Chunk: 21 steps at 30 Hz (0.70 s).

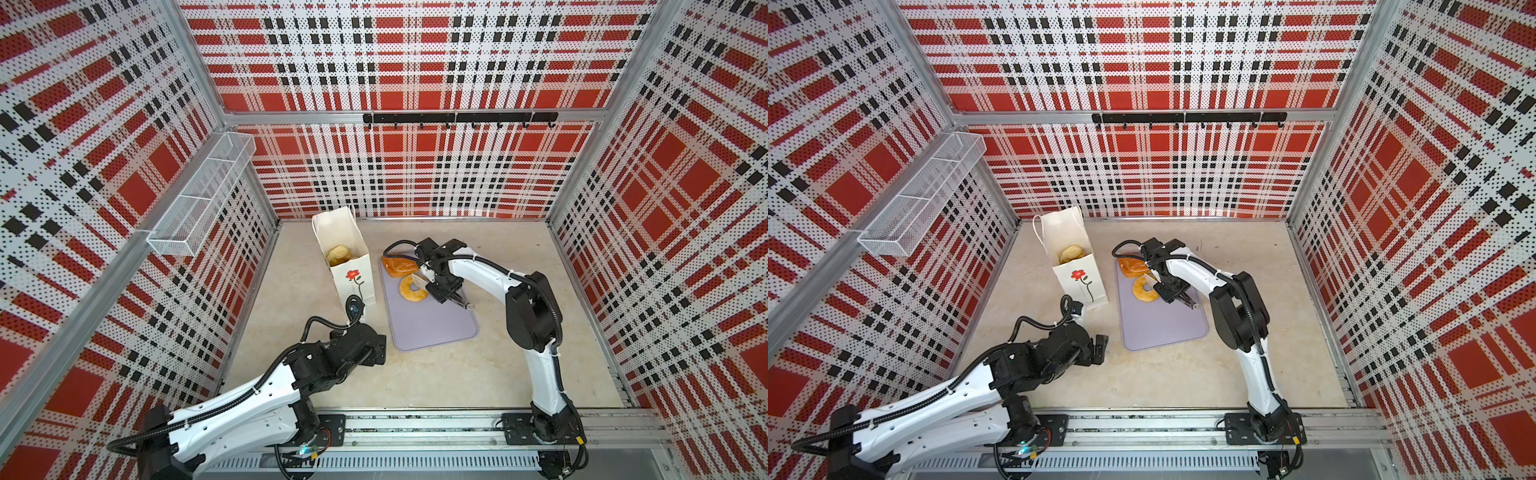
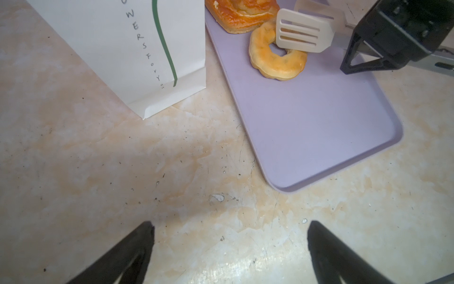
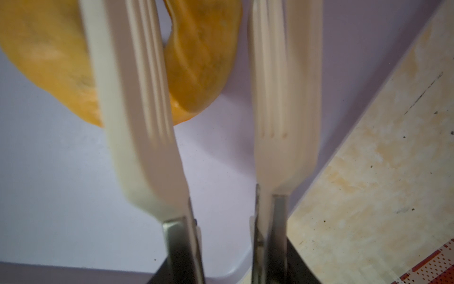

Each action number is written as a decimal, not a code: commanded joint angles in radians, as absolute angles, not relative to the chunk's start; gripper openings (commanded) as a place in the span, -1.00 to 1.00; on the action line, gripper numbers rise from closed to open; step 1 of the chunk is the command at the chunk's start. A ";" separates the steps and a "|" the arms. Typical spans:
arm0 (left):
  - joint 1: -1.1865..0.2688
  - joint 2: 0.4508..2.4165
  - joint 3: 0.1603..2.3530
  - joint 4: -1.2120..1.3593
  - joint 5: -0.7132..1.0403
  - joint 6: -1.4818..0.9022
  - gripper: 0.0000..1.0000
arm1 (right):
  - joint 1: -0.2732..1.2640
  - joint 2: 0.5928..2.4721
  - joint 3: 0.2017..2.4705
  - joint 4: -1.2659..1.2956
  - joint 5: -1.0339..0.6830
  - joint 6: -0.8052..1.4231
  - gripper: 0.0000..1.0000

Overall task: Place the fake bread into the paper bag
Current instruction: 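Close the right tongs on the donut and lift it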

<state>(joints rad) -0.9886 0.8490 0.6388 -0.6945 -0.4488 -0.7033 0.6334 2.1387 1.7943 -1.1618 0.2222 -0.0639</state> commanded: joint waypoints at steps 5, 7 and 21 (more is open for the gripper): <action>-0.991 0.816 0.621 -0.683 -0.474 -0.722 0.99 | 0.638 2.126 1.812 -1.175 0.204 -0.098 -0.38; -0.991 0.811 0.620 -0.688 -0.477 -0.729 0.99 | 0.637 2.107 1.797 -1.156 0.195 -0.096 -0.44; -1.002 0.757 0.621 -0.716 -0.498 -0.753 0.99 | 0.638 1.969 1.677 -1.080 0.159 -0.071 -0.51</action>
